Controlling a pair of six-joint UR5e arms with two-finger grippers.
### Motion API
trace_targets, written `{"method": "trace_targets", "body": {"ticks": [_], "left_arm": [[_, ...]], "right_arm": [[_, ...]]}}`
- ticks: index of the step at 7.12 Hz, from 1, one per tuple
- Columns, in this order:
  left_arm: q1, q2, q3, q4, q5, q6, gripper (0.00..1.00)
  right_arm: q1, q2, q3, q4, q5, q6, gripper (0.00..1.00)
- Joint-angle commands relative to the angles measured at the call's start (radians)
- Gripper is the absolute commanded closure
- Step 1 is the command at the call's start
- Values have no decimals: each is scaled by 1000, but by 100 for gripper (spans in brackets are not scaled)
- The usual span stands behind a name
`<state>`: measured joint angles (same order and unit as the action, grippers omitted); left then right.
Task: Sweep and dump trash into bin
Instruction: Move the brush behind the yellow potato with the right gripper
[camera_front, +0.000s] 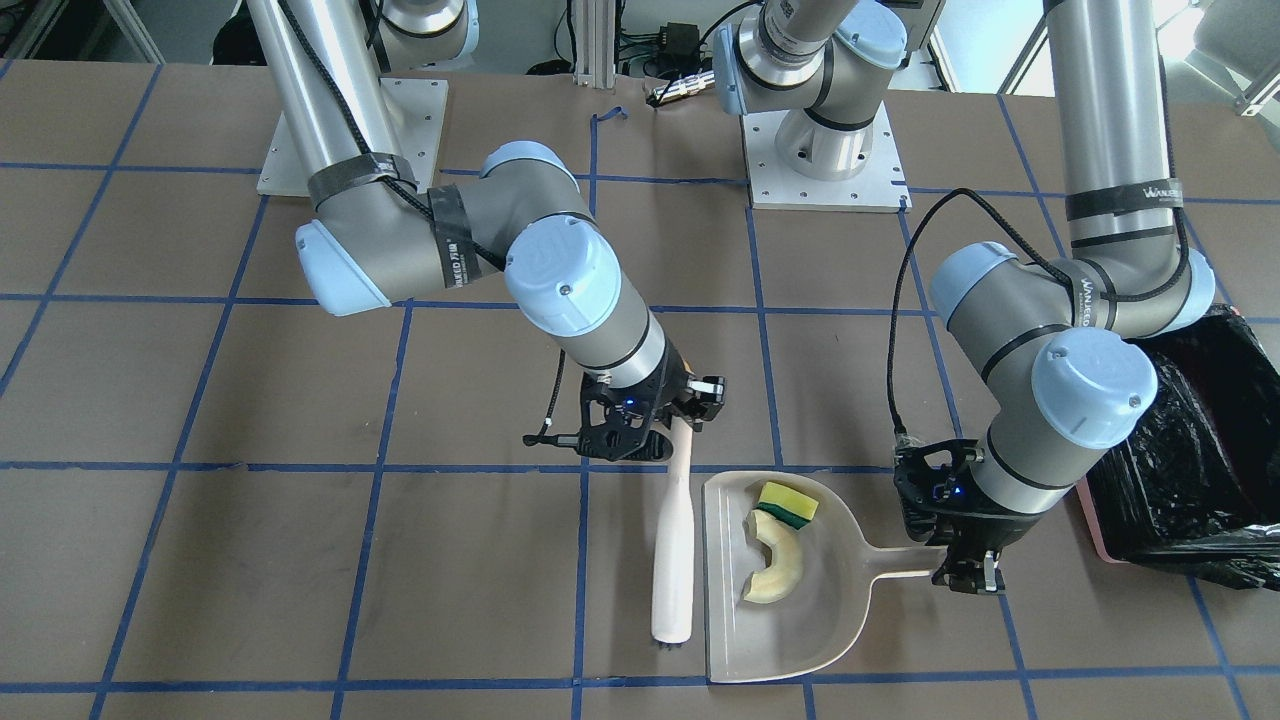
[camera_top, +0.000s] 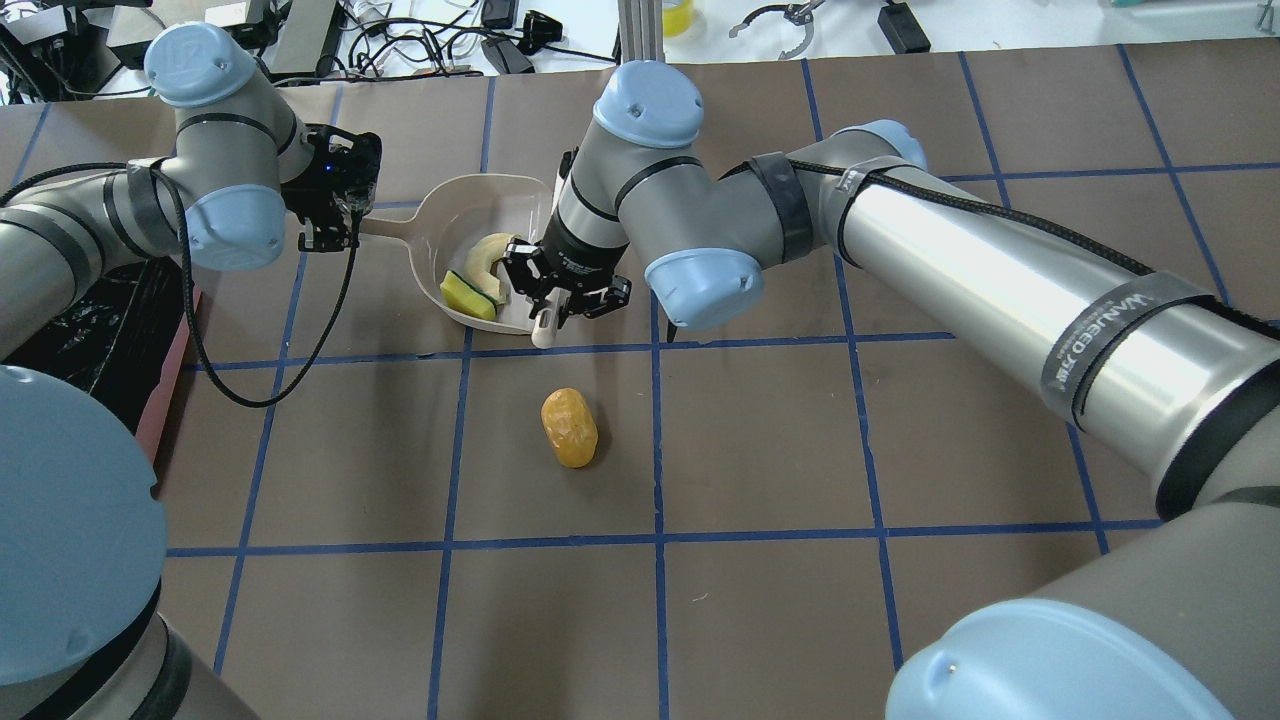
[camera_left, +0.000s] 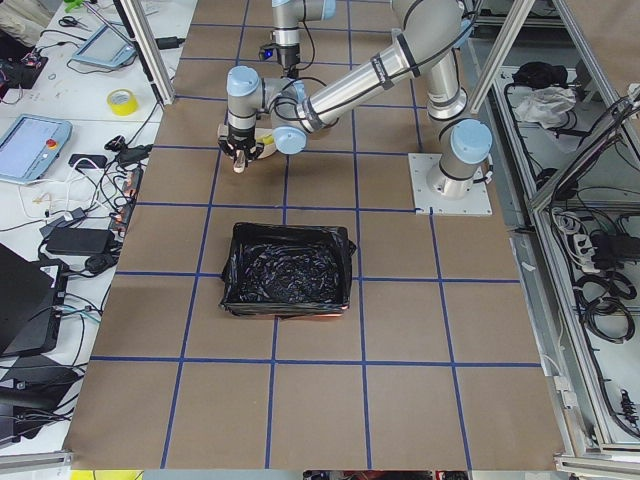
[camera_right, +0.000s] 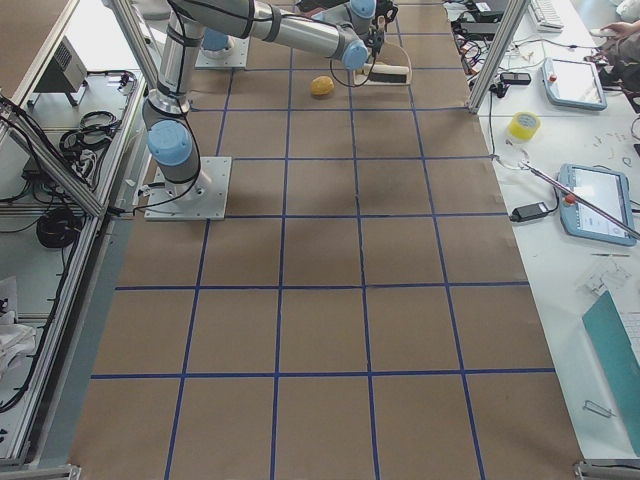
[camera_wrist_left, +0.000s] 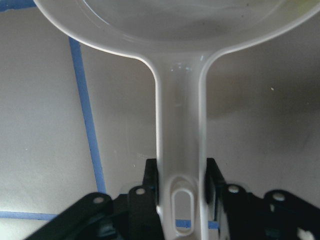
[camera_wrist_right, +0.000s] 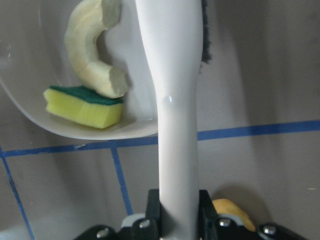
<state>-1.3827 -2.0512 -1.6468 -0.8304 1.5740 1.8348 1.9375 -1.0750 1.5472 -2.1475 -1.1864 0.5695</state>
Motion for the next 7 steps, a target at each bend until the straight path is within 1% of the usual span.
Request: {"method": "trace_targets", "body": {"ticks": [1, 2, 3, 4, 5, 6, 7], "left_arm": [[4, 43, -13, -13, 1, 6, 100], [2, 96, -65, -19, 6, 21, 100], [4, 177, -177, -10, 6, 24, 100], [5, 246, -270, 10, 32, 38, 100], [8, 306, -331, 22, 52, 55, 100], [8, 359, -400, 31, 52, 61, 100], [8, 402, -483, 93, 52, 60, 100]], "right_arm": [[-119, -105, 8, 224, -50, -214, 100], [-203, -181, 8, 364, -73, -331, 100], [-274, -251, 13, 488, -81, -441, 100], [-293, -311, 42, 588, -87, -498, 100], [-292, -380, 124, 592, -97, -496, 100], [-288, -451, 234, 571, -84, -490, 100], [-285, -497, 352, 452, -73, -462, 100]]}}
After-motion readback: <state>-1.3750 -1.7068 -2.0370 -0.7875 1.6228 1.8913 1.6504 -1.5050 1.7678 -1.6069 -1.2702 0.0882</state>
